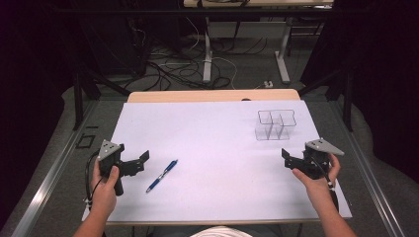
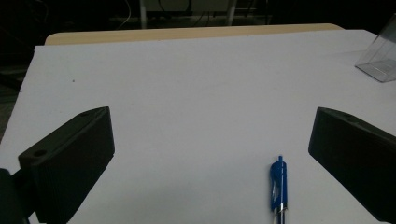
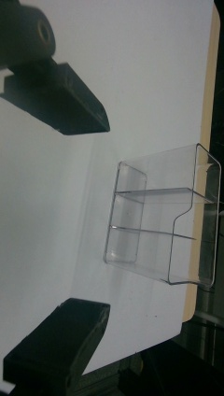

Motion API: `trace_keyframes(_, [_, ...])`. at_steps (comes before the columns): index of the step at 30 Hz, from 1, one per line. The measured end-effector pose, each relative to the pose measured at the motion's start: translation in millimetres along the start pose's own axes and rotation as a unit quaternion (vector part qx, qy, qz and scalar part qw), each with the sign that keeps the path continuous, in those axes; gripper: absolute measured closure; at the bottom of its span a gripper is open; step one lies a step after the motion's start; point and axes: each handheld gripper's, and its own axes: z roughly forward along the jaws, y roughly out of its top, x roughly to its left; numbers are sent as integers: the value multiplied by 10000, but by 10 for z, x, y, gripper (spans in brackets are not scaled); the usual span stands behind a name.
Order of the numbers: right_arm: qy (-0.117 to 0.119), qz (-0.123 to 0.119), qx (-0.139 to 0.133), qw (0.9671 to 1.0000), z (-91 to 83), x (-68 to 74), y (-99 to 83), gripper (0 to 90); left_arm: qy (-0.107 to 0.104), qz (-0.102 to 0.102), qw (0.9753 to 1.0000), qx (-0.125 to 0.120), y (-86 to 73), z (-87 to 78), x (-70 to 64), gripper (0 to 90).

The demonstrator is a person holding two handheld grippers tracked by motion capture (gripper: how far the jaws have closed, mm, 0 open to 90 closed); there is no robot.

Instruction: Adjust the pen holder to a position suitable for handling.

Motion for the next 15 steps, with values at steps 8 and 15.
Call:
trace_keyframes(8, [90,-155,-33,9998,18,-31,21,190,37,-166,9999,-19,-28,8,49,3])
trace_keyframes(15, [217,-130,-105,9996,25,-98,80,316,28,-126,9999,-29,-28,-12,55,3])
